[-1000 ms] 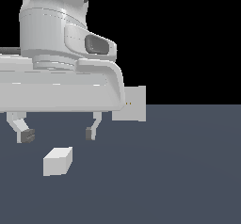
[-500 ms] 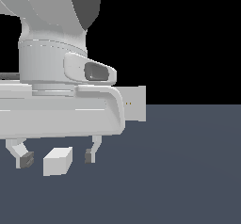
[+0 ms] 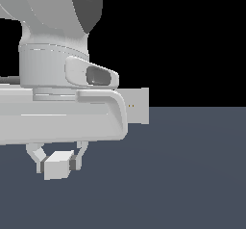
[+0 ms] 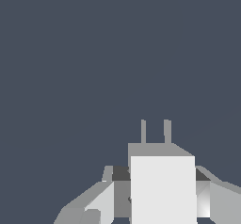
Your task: Plug the charger into the wall socket.
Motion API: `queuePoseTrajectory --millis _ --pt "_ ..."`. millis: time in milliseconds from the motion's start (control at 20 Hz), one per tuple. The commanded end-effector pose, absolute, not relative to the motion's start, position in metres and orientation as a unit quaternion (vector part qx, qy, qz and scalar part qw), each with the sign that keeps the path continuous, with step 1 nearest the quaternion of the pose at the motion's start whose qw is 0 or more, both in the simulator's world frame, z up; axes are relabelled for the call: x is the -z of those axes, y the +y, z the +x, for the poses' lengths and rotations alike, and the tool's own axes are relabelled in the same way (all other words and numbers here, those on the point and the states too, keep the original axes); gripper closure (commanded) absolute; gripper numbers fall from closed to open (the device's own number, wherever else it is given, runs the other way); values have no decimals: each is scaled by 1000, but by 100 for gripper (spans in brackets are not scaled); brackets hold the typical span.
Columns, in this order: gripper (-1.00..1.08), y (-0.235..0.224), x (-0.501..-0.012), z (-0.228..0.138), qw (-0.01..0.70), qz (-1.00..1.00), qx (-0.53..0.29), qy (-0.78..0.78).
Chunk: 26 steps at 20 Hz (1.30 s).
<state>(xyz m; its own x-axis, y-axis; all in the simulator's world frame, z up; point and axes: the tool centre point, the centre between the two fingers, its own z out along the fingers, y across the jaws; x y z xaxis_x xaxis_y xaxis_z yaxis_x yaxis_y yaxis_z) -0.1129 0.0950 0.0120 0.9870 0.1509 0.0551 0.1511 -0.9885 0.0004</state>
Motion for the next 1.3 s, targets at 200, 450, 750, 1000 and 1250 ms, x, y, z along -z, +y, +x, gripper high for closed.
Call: queuePoseTrajectory --millis 200,450,750,1000,1250 --pt "108 94 -13 -112 2 -997 28 -74" --pt "108 86 -21 -102 2 -998 28 -60" --pt "108 62 -44 -76 2 -999 28 -19" --pt "108 31 -71 -48 1 -999 28 30" --pt "108 5 -90 -28 -1 -997 28 67"
